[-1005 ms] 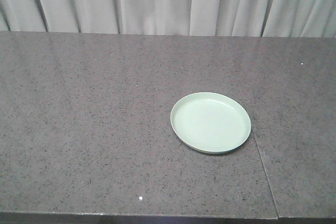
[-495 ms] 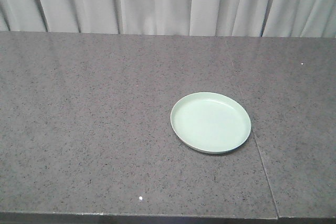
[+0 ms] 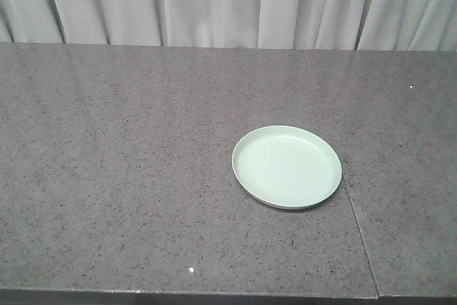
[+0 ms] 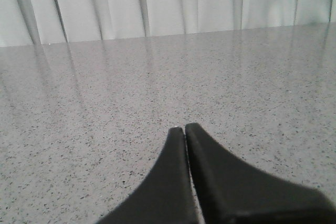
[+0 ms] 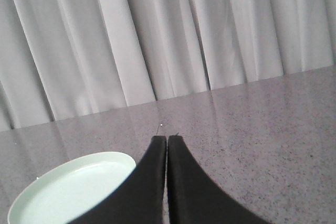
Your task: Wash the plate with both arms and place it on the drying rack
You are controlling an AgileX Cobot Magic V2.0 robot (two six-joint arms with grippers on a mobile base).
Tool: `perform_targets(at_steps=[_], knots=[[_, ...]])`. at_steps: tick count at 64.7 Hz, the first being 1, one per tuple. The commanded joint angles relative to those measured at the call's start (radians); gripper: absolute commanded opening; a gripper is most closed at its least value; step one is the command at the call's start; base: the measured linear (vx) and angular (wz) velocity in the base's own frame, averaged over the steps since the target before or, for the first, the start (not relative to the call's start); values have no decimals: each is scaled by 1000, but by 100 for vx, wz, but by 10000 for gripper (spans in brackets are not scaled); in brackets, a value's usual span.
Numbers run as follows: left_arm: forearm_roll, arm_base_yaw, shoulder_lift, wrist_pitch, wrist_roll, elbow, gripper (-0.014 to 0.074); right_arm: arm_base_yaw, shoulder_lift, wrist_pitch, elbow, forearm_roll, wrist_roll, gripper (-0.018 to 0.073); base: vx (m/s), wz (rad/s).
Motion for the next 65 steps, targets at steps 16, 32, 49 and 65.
perform_targets(at_steps=[16, 32, 49, 65], knots=[[4, 1, -15, -69, 0, -27, -6, -7, 297, 300, -456, 5, -85, 1, 0, 0], [4, 1, -15, -69, 0, -27, -6, -7, 558, 333, -682, 146, -379, 216, 0, 0], [4, 1, -15, -69, 0, -27, -6, -7, 751, 221, -760, 263, -467, 470, 0, 0], [4, 1, -15, -69, 0, -27, -6, -7, 1063, 591, -1081, 478, -726, 469, 0, 0]])
